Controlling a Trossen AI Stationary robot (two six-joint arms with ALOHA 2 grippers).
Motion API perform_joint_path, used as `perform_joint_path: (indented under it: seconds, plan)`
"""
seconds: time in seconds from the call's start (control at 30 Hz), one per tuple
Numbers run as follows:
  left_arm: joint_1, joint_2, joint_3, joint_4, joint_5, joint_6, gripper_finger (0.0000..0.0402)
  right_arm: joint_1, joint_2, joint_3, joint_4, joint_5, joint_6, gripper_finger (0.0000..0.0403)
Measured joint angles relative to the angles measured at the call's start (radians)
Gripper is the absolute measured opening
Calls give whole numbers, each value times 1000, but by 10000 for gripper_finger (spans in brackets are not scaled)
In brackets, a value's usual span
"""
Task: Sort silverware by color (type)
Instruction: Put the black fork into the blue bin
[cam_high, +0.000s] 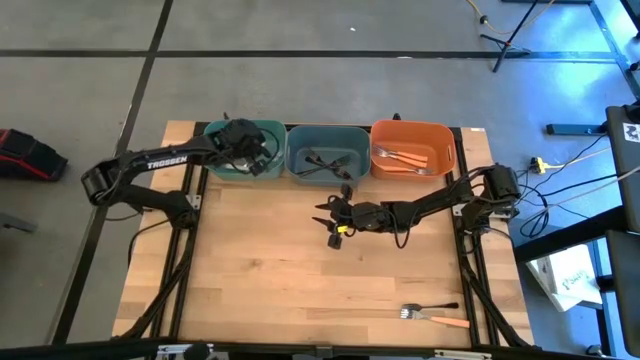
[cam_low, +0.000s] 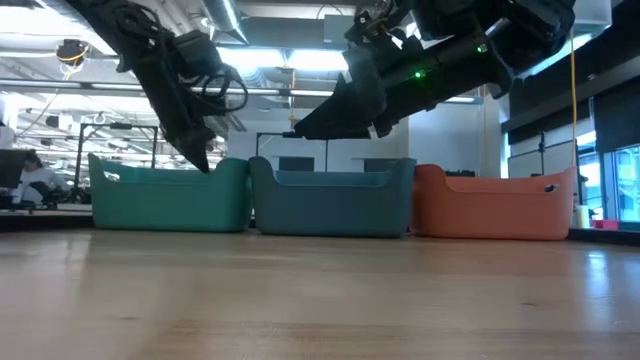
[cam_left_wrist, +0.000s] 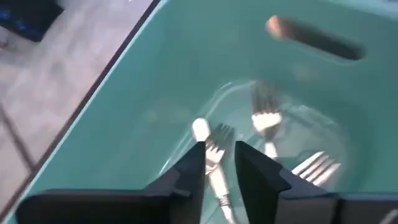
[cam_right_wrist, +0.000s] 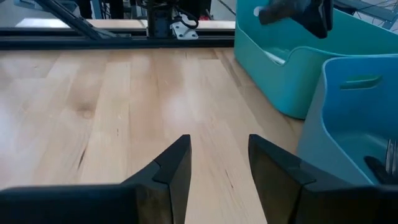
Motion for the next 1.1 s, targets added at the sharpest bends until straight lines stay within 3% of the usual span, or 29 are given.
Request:
perform_joint_path:
  seconds: [0.2, 0.37, 0.57, 0.73, 0.83, 0.93, 1.1]
  plan:
    - [-86, -119, 0, 4, 183, -7, 107, 37, -102, 21, -177, 56, -1, 150]
    - [-221, -192, -1, 17, 265, -27, 105, 112, -216, 88, -493, 146, 34, 150]
    - [-437, -247, -103, 123, 324, -64, 104, 205, -309, 175, -904, 144, 240, 150]
    - [-599, -257, -232, 309, 324, -107, 103, 246, -329, 228, -1193, 53, 464, 150]
    - [-677, -256, -293, 423, 324, -111, 103, 260, -329, 253, -1337, -84, 622, 150]
    - [-726, -256, -307, 507, 309, -106, 103, 286, -329, 265, -1434, -225, 786, 150]
    - [-783, -257, -296, 549, 312, -159, 103, 386, -323, 251, -1520, -350, 997, 150]
